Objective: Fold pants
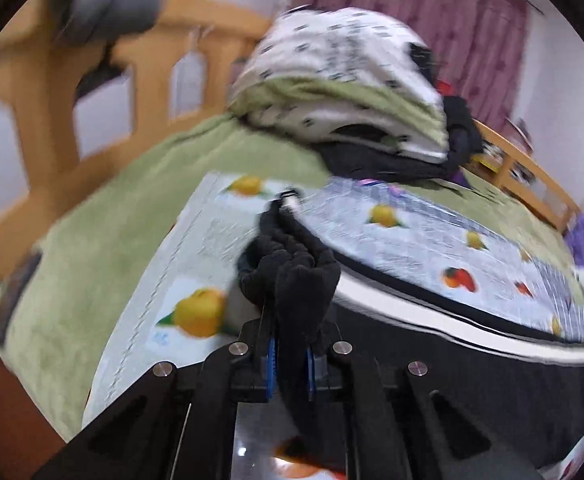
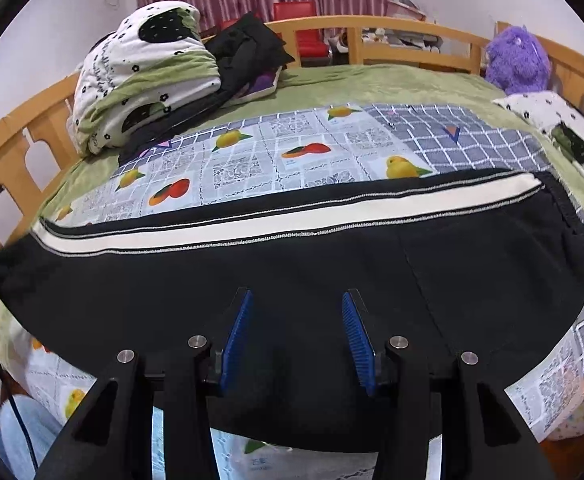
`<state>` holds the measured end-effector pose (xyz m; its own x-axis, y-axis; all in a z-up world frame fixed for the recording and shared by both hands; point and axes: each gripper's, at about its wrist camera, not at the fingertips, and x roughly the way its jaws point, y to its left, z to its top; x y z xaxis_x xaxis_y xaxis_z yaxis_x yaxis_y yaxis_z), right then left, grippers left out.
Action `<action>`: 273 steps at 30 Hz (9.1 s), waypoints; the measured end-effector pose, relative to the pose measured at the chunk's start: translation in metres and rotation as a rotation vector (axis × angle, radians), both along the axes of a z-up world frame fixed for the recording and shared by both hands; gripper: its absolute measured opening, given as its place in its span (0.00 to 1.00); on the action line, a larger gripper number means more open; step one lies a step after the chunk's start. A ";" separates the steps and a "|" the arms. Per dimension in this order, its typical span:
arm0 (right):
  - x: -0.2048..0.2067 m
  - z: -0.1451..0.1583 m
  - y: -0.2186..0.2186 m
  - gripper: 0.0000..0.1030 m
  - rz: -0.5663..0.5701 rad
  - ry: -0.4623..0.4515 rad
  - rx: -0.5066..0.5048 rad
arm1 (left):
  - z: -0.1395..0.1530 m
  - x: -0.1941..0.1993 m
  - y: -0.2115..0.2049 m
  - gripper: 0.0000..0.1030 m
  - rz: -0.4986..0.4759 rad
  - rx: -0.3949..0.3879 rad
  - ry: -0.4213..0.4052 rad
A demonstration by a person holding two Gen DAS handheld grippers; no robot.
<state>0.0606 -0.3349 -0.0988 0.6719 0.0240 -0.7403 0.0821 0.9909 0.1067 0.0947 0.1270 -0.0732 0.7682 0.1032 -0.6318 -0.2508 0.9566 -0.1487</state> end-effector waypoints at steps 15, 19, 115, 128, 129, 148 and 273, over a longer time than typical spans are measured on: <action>-0.025 -0.014 -0.078 0.46 -0.032 0.011 0.081 | -0.006 0.021 -0.263 0.09 -0.429 0.056 0.147; -0.030 -0.018 -0.088 0.46 -0.021 0.023 0.094 | -0.031 0.008 -0.305 0.09 -0.520 0.045 0.202; 0.109 -0.036 -0.009 0.53 0.138 0.195 0.263 | -0.030 0.015 -0.127 0.65 -0.318 -0.279 0.172; 0.134 -0.075 -0.010 0.15 0.145 0.202 0.269 | -0.040 0.021 -0.135 0.65 -0.337 -0.245 0.216; 0.133 -0.069 -0.020 0.14 0.141 0.182 0.319 | -0.040 0.021 -0.137 0.65 -0.342 -0.239 0.216; 0.035 -0.043 -0.055 0.33 0.090 0.093 0.141 | -0.050 0.009 -0.179 0.65 -0.431 -0.151 0.257; 0.061 -0.059 0.089 0.16 0.285 0.125 0.140 | -0.094 -0.103 -0.003 0.61 -0.214 -0.298 0.299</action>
